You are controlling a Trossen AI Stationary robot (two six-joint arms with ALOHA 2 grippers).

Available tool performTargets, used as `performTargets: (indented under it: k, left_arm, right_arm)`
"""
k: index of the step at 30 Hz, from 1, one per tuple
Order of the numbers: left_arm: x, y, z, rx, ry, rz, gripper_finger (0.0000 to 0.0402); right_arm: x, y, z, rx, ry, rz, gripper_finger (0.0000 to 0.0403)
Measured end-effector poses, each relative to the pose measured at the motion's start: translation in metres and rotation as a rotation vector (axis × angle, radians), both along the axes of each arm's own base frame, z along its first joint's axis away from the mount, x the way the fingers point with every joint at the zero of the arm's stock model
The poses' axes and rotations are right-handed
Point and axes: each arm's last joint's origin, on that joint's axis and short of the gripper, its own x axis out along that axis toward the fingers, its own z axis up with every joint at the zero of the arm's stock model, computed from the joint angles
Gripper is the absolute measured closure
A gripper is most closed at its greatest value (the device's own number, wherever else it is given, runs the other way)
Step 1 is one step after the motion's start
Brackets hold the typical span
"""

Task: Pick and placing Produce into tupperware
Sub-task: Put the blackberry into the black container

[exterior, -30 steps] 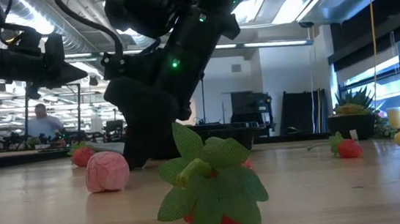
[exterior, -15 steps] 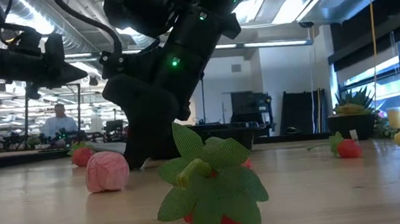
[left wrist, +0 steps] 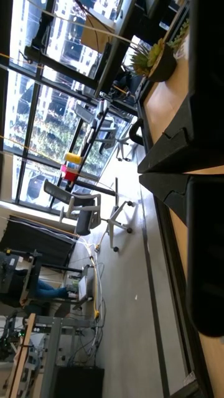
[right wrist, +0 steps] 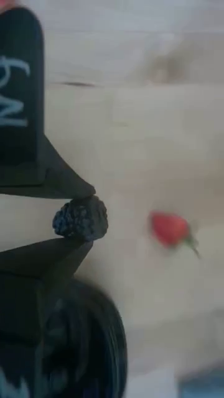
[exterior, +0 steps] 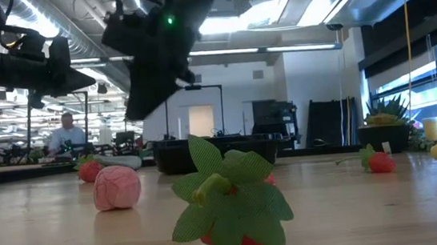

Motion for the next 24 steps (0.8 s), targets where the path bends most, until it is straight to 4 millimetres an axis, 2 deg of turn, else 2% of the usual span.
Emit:
performTargets:
  k: [3,5,8,11,14,18,24]
  left_arm:
    - [0.000,0.000,0.000,0.000,0.000,0.000,0.0401]
    - [0.000,0.000,0.000,0.000,0.000,0.000,0.0401]
    - [0.000,0.000,0.000,0.000,0.000,0.000,0.0401]
    - [0.000,0.000,0.000,0.000,0.000,0.000,0.0401]
    - [0.000,0.000,0.000,0.000,0.000,0.000,0.0401]
    - [0.000,0.000,0.000,0.000,0.000,0.000,0.0401]
    - [0.000,0.000,0.000,0.000,0.000,-0.001,0.0401]
  right_arm:
    - [0.001,-0.029,0.018,0.028,-0.008,-0.101,0.0310]
    - [-0.003,-0.049,0.022,0.056,0.024,-0.190,0.0310]
    - [-0.013,-0.077,0.019,0.094,0.104,-0.314,0.0310]
    - [-0.021,-0.098,0.006,0.157,0.168,-0.380,0.0310]
    - [-0.027,-0.107,-0.011,0.189,0.220,-0.399,0.0304]
    - [-0.032,-0.107,-0.028,0.193,0.267,-0.408,0.0292]
    - [-0.035,-0.105,-0.038,0.181,0.293,-0.379,0.0291]
